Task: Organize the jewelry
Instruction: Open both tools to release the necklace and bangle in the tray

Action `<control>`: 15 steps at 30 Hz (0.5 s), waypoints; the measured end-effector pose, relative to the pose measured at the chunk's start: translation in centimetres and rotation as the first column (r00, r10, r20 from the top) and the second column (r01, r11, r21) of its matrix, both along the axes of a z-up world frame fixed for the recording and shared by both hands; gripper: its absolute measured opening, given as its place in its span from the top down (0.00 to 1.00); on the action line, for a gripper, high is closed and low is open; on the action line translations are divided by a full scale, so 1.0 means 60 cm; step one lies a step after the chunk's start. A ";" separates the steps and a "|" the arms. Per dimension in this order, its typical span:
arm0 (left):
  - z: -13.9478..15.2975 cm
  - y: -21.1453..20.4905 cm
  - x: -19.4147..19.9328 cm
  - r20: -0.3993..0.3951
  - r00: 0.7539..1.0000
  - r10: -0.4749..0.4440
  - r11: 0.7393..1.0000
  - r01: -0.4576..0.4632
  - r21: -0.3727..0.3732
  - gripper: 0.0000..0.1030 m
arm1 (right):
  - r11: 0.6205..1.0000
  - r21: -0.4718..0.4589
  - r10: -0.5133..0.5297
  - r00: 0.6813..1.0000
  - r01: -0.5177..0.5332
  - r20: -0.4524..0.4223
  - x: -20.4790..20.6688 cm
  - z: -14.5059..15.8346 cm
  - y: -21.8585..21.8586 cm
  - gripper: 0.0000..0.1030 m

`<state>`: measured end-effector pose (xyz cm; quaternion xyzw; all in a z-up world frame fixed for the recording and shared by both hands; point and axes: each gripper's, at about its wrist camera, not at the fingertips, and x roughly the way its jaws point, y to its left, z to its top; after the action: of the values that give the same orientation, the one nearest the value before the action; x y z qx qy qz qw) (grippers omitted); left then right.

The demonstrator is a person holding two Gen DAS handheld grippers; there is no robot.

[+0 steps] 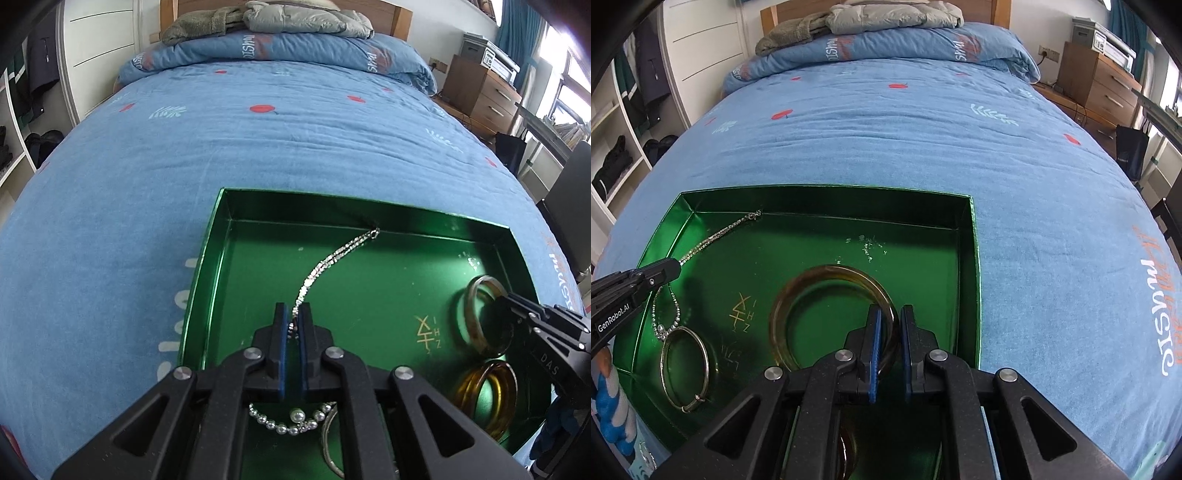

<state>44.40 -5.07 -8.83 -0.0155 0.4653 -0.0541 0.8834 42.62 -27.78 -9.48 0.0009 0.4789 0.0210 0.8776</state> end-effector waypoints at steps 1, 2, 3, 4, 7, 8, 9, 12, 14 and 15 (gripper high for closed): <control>0.000 0.001 -0.002 0.001 1.000 -0.002 1.000 0.002 0.003 0.95 | 1.000 0.000 -0.004 1.000 0.004 -0.002 0.000 0.001 -0.001 0.88; 0.000 0.002 -0.005 0.004 1.000 -0.004 1.000 0.004 0.007 0.94 | 1.000 0.003 -0.009 1.000 0.009 -0.004 -0.001 0.002 -0.003 0.86; 0.002 0.004 -0.009 0.008 1.000 -0.007 1.000 0.006 0.008 0.93 | 1.000 0.018 -0.011 1.000 0.011 -0.004 -0.002 0.003 -0.007 0.81; 0.006 0.004 -0.013 0.012 1.000 -0.011 1.000 0.011 0.004 0.90 | 0.999 0.035 -0.013 1.000 0.013 0.005 -0.006 0.007 -0.010 0.75; 0.024 0.005 -0.028 0.038 0.999 -0.018 1.000 0.019 -0.008 0.83 | 0.998 0.052 -0.022 0.999 0.020 0.035 -0.021 0.025 -0.016 0.67; 0.032 0.005 -0.034 0.051 0.999 -0.020 1.000 0.021 -0.012 0.83 | 0.998 0.054 -0.021 0.999 0.019 0.048 -0.028 0.035 -0.017 0.67; 0.041 0.005 -0.042 0.066 0.998 -0.021 1.000 0.022 -0.015 0.83 | 0.998 0.055 -0.020 0.998 0.017 0.057 -0.033 0.042 -0.016 0.66; 0.071 0.006 -0.069 0.125 0.992 -0.025 0.999 0.028 -0.022 0.83 | 0.999 0.051 -0.018 0.995 0.013 0.099 -0.058 0.070 -0.012 0.63; 0.089 0.005 -0.087 0.152 0.988 -0.034 0.999 0.037 -0.016 0.83 | 0.999 0.043 -0.011 0.992 0.006 0.127 -0.078 0.089 -0.007 0.62; 0.098 0.004 -0.097 0.164 0.986 -0.039 0.999 0.041 -0.011 0.83 | 0.999 0.043 -0.007 0.990 0.001 0.139 -0.088 0.097 -0.004 0.59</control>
<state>38.58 -4.82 -2.94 -0.0079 0.3911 -0.0763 0.9171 37.33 -28.04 -3.66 0.0194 0.4159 0.0294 0.9087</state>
